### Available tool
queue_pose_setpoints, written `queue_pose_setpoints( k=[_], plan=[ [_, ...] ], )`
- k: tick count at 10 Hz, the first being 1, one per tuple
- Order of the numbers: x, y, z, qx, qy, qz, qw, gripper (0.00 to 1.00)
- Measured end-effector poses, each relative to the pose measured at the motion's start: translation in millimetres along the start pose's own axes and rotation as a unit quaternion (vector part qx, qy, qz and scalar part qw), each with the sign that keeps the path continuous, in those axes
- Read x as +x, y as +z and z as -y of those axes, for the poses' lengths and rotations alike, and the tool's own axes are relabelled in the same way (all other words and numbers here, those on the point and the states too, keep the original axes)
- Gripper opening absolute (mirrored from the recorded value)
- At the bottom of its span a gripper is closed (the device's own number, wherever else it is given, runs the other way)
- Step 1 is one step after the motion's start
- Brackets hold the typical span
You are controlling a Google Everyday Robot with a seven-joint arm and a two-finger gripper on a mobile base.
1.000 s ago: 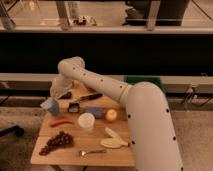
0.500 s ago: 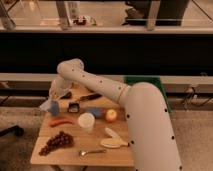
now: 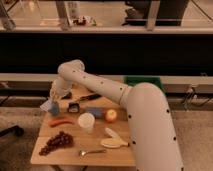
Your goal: Place towel in plastic cup
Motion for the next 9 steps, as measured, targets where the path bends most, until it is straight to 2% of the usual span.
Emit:
queue_pose_setpoints(
  k=[5,7,9],
  plan=[
    [5.4,1.3,-6.8,0.0,0.003,-0.008,1.0,0.0],
    [8.7,3.0,-11.0,0.002,0.004,-0.011,0.9999,0.05],
    [13.5,3.4,-14.9,0.004,0.005,-0.015,0.9999,0.06]
  ],
)
